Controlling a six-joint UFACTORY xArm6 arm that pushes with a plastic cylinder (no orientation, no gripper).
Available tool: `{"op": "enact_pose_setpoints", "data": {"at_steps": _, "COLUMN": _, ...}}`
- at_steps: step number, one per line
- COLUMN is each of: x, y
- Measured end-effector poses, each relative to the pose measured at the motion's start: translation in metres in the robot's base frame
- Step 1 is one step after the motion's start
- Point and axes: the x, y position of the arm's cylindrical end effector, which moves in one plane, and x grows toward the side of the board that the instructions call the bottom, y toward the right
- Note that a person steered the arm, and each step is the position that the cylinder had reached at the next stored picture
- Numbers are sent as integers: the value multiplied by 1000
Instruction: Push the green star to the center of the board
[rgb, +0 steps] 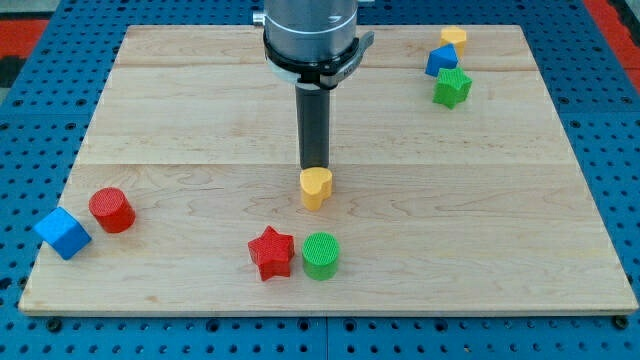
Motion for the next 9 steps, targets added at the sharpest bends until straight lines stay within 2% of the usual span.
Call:
{"op": "enact_pose_setpoints", "data": {"at_steps": 2, "x": 68, "y": 10}}
{"op": "enact_pose_setpoints", "data": {"at_steps": 3, "x": 61, "y": 87}}
{"op": "enact_pose_setpoints", "data": {"at_steps": 4, "x": 27, "y": 193}}
{"op": "enact_pose_setpoints", "data": {"at_steps": 5, "x": -40, "y": 260}}
{"op": "enact_pose_setpoints", "data": {"at_steps": 6, "x": -117, "y": 278}}
{"op": "enact_pose_setpoints", "data": {"at_steps": 7, "x": -145, "y": 223}}
{"op": "enact_pose_setpoints", "data": {"at_steps": 8, "x": -140, "y": 154}}
{"op": "enact_pose_setpoints", "data": {"at_steps": 9, "x": -112, "y": 91}}
